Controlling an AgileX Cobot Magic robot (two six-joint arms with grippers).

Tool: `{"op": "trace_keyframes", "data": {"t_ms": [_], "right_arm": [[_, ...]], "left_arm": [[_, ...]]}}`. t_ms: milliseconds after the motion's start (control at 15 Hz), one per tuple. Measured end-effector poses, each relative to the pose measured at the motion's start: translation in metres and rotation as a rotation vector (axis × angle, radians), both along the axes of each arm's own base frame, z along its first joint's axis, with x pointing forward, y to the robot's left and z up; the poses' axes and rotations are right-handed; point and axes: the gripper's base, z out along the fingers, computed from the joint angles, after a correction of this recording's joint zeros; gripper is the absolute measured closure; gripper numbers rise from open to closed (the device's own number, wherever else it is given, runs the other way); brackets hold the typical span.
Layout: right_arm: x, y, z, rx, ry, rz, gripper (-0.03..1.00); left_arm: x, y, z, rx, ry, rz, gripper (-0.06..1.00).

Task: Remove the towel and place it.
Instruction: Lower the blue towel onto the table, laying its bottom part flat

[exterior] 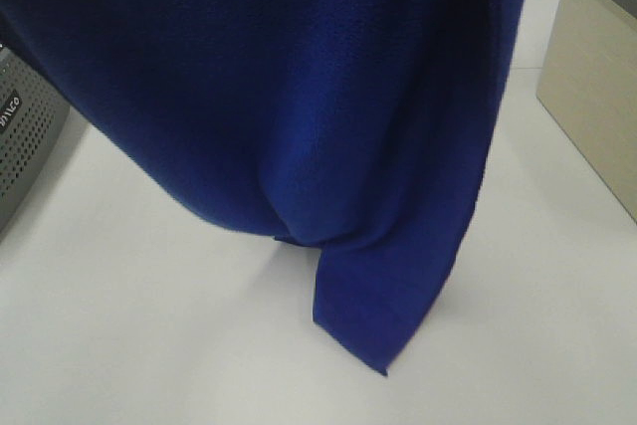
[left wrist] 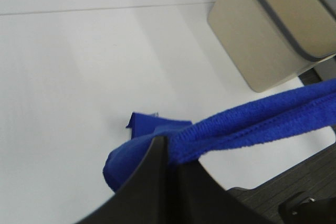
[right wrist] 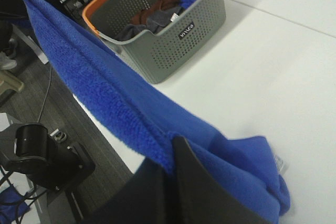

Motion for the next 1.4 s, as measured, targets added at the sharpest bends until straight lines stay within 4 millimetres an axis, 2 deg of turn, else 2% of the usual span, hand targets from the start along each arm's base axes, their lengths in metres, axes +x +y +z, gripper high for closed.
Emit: {"op": "trace_keyframes", "data": {"t_ms": [67,133,333,533,667,867,1000,1133,1200,1267,1333,1400], "right_arm": [[-0.009,-0.003,0.005,0.024,-0.016,0.01,0.97],[-0.015,-0.002,0.008,0.061,-0.012,0.035,0.97],[-0.021,-0.002,0.019,0.086,-0.064,0.071,0.97],[-0.021,-0.005,0.023,0.04,-0.144,0.07,0.97],[-0.004,-0.006,0.016,-0.051,-0.156,0.024,0.97],[0.045,0.007,-0.01,-0.193,-0.105,-0.025,0.97],[0.094,0.021,-0.029,-0.229,-0.167,-0.077,0.97],[0.15,0.037,-0.051,-0.248,-0.3,-0.16,0.97],[0.166,0.041,-0.058,-0.252,-0.343,-0.183,0.97],[0.211,0.052,-0.076,-0.254,-0.473,-0.251,0.97],[0.224,0.055,-0.079,-0.251,-0.513,-0.273,0.97],[0.254,0.063,-0.09,-0.243,-0.581,-0.311,0.97]], "left_arm": [[-0.013,0.003,0.005,-0.029,-0.028,-0.012,0.94],[-0.031,0.009,0.019,-0.059,-0.09,-0.02,0.94],[-0.044,0.013,0.038,-0.089,-0.16,-0.026,0.94],[-0.039,0.011,0.036,-0.086,-0.148,-0.027,0.94],[-0.022,0.007,0.031,-0.05,-0.114,-0.008,0.94],[0.035,-0.004,0.009,0.097,-0.019,0.057,0.94],[0.084,-0.011,-0.01,0.208,-0.019,0.123,0.94],[0.142,-0.02,-0.027,0.326,-0.147,0.186,0.94],[0.17,-0.023,-0.036,0.398,-0.23,0.208,0.94],[0.202,-0.026,-0.049,0.455,-0.323,0.222,0.94],[0.231,-0.026,-0.06,0.496,-0.413,0.238,0.94],[0.247,-0.025,-0.066,0.497,-0.46,0.245,0.94]]}}
